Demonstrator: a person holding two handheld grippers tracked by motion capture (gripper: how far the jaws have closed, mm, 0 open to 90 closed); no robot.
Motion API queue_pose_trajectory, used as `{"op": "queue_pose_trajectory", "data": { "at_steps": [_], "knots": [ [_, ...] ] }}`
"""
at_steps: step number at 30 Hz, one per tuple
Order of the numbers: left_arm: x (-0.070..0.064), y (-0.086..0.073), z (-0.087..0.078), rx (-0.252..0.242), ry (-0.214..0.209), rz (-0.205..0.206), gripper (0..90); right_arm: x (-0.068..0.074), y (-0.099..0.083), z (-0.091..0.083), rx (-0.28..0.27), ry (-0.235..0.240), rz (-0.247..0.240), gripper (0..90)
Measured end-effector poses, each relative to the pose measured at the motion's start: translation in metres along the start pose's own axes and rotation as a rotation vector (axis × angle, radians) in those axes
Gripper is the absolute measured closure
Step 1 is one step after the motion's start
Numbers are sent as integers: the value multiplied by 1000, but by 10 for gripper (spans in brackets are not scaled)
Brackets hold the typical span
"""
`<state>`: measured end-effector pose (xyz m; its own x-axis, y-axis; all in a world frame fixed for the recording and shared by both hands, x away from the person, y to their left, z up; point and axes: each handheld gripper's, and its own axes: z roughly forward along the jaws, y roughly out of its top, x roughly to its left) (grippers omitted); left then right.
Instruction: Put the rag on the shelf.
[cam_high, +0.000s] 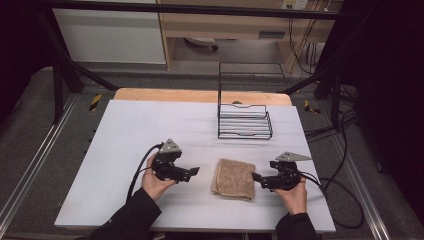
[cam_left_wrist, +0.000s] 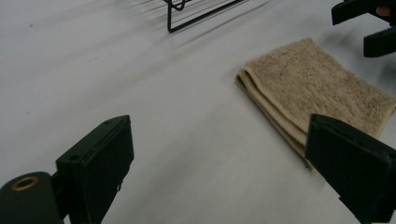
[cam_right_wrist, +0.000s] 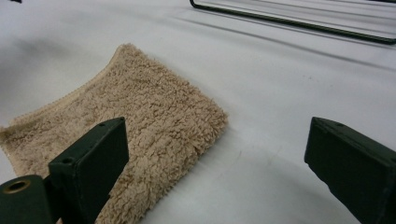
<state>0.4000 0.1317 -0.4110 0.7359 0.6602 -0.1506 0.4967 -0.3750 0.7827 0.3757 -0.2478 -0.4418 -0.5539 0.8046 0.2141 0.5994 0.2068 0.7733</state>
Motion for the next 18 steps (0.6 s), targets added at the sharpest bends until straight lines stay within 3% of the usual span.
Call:
{"op": "queue_pose_trajectory", "data": {
  "at_steps": [12,18],
  "knots": [
    [-16,26,49,22,-8,1,107,2,-3,-3,1,5,-11,31],
    [-19,34,72,44,-10,-16,184,3,-4,-4,5,0,-18,26]
  ]
}}
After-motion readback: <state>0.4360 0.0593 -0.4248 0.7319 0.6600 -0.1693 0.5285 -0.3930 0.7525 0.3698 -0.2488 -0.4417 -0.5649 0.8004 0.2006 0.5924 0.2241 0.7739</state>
